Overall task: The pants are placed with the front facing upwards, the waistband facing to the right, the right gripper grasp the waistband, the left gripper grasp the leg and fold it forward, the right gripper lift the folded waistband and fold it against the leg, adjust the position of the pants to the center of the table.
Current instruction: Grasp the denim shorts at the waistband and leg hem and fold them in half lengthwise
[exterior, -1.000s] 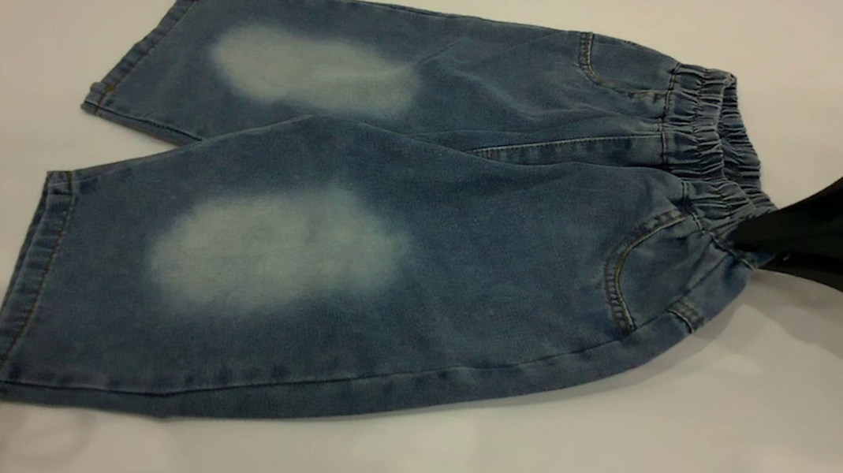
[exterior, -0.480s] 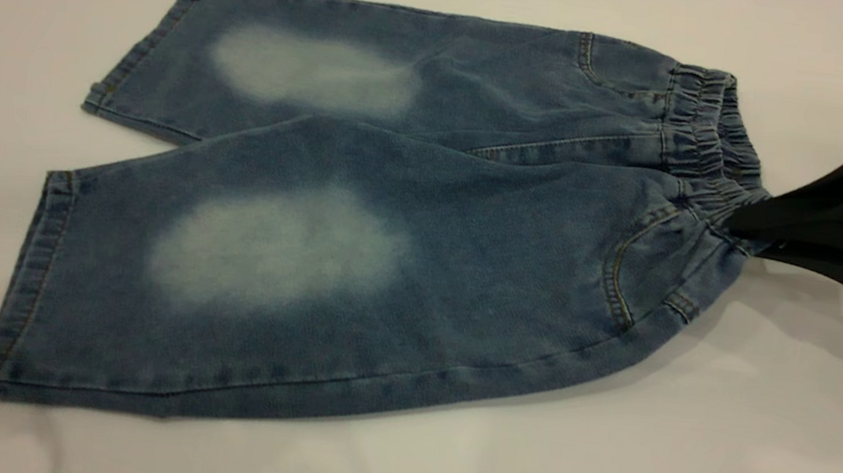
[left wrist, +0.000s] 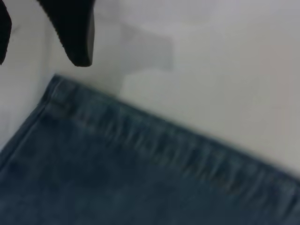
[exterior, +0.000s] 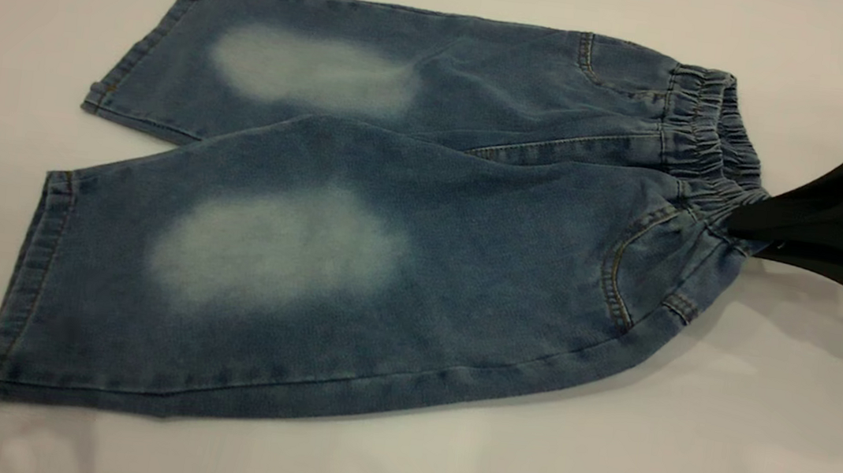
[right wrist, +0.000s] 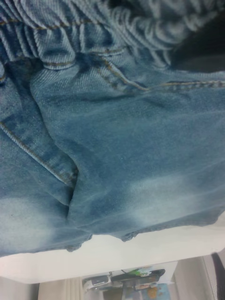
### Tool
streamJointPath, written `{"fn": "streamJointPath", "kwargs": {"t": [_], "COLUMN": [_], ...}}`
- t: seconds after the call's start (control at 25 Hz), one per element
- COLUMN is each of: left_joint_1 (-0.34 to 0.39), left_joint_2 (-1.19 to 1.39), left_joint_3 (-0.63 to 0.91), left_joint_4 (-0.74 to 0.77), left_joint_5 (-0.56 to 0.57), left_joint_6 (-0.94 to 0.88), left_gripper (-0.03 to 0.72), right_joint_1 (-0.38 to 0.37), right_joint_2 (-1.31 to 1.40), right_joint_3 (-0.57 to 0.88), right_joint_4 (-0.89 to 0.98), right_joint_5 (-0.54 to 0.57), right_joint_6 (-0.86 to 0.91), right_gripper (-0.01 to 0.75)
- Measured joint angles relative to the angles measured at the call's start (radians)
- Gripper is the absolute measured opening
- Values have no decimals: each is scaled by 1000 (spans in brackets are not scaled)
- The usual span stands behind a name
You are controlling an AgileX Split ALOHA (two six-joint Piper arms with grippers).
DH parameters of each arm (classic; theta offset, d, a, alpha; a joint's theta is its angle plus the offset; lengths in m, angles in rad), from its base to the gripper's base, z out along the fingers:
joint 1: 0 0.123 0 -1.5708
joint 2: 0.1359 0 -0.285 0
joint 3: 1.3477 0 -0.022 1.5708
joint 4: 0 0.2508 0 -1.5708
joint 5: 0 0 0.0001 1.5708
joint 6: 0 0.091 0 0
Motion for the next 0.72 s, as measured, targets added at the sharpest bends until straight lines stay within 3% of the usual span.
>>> {"fn": "streamJointPath", "kwargs": {"t": [0.2,0.44,0.72], "left_joint_1": [-88,-89,-89], "left_joint_2": [96,185,253], "left_joint_3": [-3,-15,-63], "left_joint_4": [8,13,10], "left_joint_5": [-109,-214,-196], "left_joint_6": [2,8,2], "left_gripper": [316,316,316], "right_joint_1": [0,0,0], "right_joint_2": [0,0,0], "right_joint_3": [0,0,0], "right_joint_4": [0,0,0], "right_joint_5": [0,0,-1], "right_joint_6": [0,0,0], "right_gripper": [35,35,36]}}
